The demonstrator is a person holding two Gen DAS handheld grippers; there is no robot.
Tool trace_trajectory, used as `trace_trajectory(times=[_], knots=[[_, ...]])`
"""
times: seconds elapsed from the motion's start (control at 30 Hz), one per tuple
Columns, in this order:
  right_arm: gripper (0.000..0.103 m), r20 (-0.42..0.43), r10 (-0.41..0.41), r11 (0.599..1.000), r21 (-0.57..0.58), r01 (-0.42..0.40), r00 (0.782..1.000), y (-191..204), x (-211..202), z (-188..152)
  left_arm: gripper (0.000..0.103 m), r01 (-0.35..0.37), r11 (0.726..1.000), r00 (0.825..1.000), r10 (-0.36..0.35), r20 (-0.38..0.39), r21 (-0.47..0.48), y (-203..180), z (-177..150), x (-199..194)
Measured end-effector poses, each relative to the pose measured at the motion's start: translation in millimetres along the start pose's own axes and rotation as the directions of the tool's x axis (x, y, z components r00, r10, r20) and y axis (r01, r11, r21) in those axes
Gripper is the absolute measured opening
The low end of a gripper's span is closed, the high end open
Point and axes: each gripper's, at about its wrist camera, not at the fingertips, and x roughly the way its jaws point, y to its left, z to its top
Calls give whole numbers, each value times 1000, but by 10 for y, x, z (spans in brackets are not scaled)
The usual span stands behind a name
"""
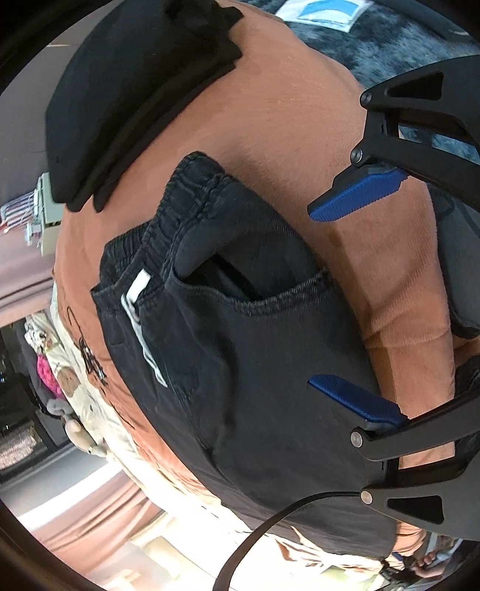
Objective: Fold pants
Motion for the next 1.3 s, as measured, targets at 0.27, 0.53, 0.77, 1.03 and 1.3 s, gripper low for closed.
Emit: trace_trajectory(times=[0.27, 0.53, 0.77, 1.03, 1.3], knots=[[78, -20, 48, 990, 132, -45, 999, -283, 251, 115, 30, -67, 998, 997, 67, 22, -15, 88, 227, 114], [70, 33, 54, 974, 217, -59, 998, -567, 210, 256, 5, -139, 990, 985, 141, 98, -25, 119, 407, 64], [42, 73, 117, 953, 274, -132, 991, -686, 233, 290, 2, -133, 991, 983, 133, 125, -6, 59, 506, 25], [3, 108, 213, 943, 236, -233, 971, -675, 129, 371, 1, -88, 996, 986, 87, 140, 1, -7, 618, -60], [2, 203, 233, 940, 203, -274, 951, -558, -214, 688, 1, -42, 998, 982, 32, 184, 50, -275, 893, -253]])
